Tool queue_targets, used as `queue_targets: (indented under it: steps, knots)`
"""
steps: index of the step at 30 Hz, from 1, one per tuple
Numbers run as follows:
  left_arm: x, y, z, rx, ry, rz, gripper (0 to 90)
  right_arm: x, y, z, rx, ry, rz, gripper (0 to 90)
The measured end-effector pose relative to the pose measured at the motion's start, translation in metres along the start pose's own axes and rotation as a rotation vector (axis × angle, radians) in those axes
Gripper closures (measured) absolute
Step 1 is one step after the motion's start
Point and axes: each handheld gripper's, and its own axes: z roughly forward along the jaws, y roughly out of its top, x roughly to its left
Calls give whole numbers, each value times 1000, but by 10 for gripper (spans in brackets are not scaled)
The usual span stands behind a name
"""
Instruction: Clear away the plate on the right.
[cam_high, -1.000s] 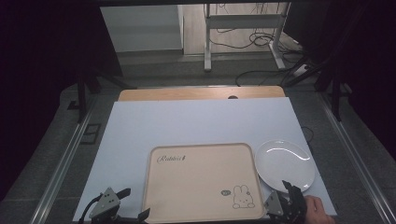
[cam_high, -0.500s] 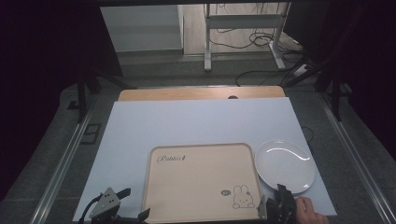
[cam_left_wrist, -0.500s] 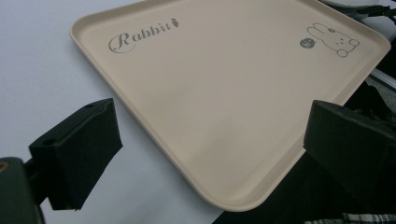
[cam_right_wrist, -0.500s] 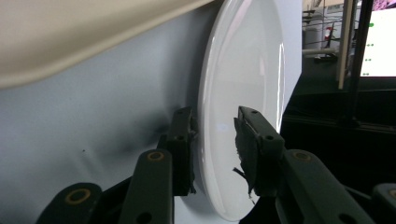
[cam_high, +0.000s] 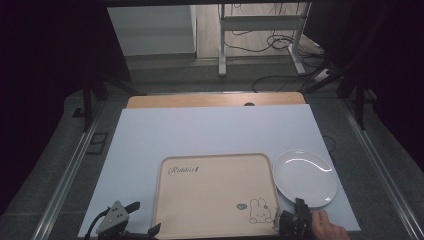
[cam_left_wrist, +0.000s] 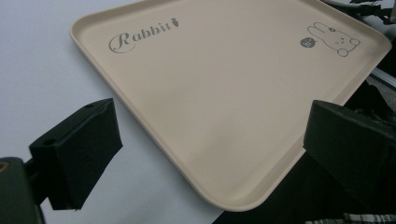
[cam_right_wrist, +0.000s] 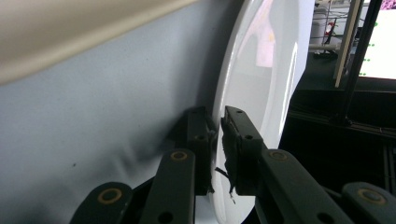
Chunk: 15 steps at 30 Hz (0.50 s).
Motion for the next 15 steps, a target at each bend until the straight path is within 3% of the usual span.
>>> queue_targets:
  steps: [7, 10, 15]
  knots:
    - [0, 0, 0, 0, 1, -2, 38, -1, 2, 6, 25, -4, -7, 841]
    - [0, 0, 0, 1, 1, 0, 38, -3, 1, 5, 34, -49, -9, 870]
    - [0, 0, 0, 1, 1, 0, 39, -8, -1, 2, 26, -70, 21, 864]
